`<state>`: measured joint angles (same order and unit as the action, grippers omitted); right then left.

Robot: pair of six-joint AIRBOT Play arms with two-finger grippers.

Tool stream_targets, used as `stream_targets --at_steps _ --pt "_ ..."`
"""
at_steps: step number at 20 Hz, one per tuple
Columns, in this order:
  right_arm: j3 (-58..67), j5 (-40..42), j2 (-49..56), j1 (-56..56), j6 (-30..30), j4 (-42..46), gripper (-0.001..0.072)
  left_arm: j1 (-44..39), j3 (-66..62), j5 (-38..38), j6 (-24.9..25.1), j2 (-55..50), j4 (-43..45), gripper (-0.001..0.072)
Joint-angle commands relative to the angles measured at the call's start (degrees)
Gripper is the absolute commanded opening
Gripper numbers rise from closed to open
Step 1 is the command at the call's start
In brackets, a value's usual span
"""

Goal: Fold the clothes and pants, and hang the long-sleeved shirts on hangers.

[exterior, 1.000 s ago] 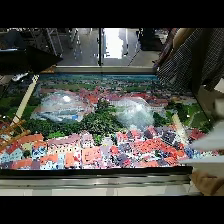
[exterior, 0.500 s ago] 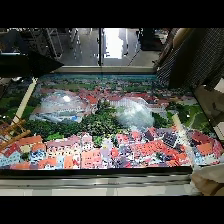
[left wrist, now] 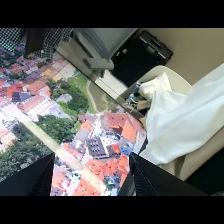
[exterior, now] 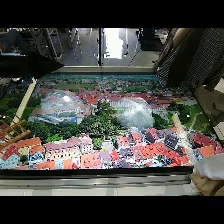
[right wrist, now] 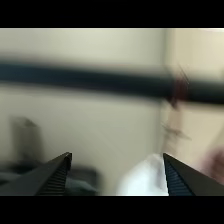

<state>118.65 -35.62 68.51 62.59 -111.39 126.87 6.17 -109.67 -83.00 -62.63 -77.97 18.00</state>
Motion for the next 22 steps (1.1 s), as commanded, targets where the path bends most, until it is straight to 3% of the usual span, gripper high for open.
stream_targets --at_steps 1,3,5,6,8,9,12,15,22 --pt "-0.15 4.70 -4.44 -8.98 0.68 -13.40 0.0652 0.22 0.00 -0.24 -0.13 -0.02 1.68 0.0501" --pt "-0.17 -6.08 -5.05 -17.53 5.90 -30.69 0.0641 0.31 0.00 -0.48 -1.05 0.11 12.24 0.0465" --pt "-3.26 -19.19 -4.63 -27.52 15.45 -45.88 0.0641 -0.17 -0.02 -0.66 -11.02 0.52 33.86 0.0465" --pt "-6.56 -25.29 -4.17 -33.57 18.45 -51.78 0.0641 -0.59 -0.02 -1.29 -18.53 0.81 48.06 0.0465" --pt "-13.79 -34.05 -2.78 -45.94 18.99 -57.00 0.0640 -1.25 0.00 -2.51 -30.64 1.01 72.11 0.0465" --pt "-17.92 -35.47 -1.97 -52.61 18.99 -57.11 0.0640 -1.22 -0.02 -2.54 -33.38 1.07 78.47 0.0465" --pt "-27.39 -30.73 1.22 -68.35 21.81 -52.00 0.0639 -1.22 0.00 1.84 -33.40 1.68 80.54 0.0466" --pt "-30.56 -23.02 5.25 -77.57 29.11 -40.41 0.0633 -2.14 0.00 9.14 -34.05 2.10 77.29 0.0466" --pt "-30.56 -20.28 7.91 -79.60 29.70 -40.22 0.0640 -2.25 0.00 10.38 -34.27 1.99 76.06 0.0466"
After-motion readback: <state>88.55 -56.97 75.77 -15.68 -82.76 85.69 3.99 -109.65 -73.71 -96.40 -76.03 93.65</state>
